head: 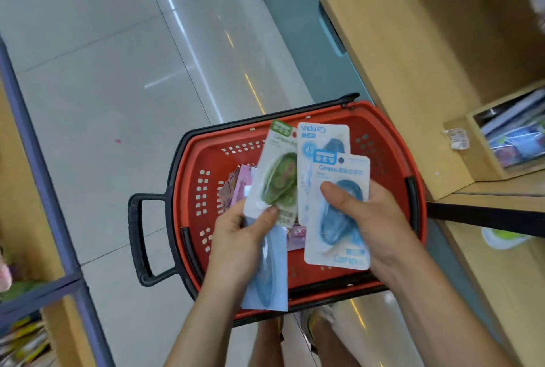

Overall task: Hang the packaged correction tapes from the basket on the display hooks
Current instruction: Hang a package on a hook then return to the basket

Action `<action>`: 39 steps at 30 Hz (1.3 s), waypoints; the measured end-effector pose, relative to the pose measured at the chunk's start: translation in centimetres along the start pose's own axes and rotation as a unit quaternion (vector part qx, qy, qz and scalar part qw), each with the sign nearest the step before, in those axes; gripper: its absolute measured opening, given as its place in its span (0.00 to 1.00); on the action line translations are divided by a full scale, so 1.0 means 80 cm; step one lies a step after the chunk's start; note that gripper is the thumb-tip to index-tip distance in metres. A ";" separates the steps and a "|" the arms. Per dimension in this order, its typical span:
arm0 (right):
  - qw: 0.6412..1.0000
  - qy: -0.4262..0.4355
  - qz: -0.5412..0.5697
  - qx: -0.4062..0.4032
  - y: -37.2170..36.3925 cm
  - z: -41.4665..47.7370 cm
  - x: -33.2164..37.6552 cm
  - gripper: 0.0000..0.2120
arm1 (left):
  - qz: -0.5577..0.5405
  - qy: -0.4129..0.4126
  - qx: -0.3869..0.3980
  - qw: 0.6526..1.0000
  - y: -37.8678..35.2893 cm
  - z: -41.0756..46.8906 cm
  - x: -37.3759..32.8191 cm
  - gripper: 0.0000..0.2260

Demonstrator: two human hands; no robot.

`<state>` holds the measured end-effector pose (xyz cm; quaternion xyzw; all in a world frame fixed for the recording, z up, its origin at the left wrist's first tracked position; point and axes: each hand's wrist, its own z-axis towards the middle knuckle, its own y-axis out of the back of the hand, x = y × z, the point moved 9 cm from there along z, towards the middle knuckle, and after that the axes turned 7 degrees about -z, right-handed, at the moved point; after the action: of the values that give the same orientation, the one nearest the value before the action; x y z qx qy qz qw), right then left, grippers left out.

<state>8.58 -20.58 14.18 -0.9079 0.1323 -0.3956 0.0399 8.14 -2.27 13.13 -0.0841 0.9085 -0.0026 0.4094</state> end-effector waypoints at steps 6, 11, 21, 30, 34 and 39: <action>0.997 -0.012 0.076 0.025 -0.030 -0.008 0.014 0.20 | 0.008 0.031 0.074 0.997 -0.042 -0.031 0.001 0.08; 0.997 0.005 0.073 0.014 -0.021 -0.010 0.027 0.20 | 0.092 0.004 0.140 0.986 -0.047 -0.042 -0.012 0.20; 0.997 0.066 -0.024 0.031 -0.009 -0.036 0.064 0.19 | -0.015 -0.140 -0.050 0.989 -0.010 -0.043 -0.117 0.07; 0.996 0.077 -0.049 0.013 -0.006 -0.051 0.083 0.20 | -0.084 -0.031 0.130 0.988 -0.086 -0.060 -0.114 0.30; 0.996 0.087 -0.035 -0.002 -0.004 -0.066 0.106 0.18 | -0.139 -0.039 0.054 0.988 -0.083 -0.075 -0.135 0.37; 0.996 0.081 0.017 -0.016 0.006 -0.102 0.146 0.18 | -0.044 -0.112 -0.049 0.992 -0.048 -0.111 -0.191 0.12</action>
<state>10.11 -23.96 27.94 -0.8713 0.1564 -0.4647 0.0214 12.04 -4.28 30.69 -0.1434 0.8516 0.0337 0.5031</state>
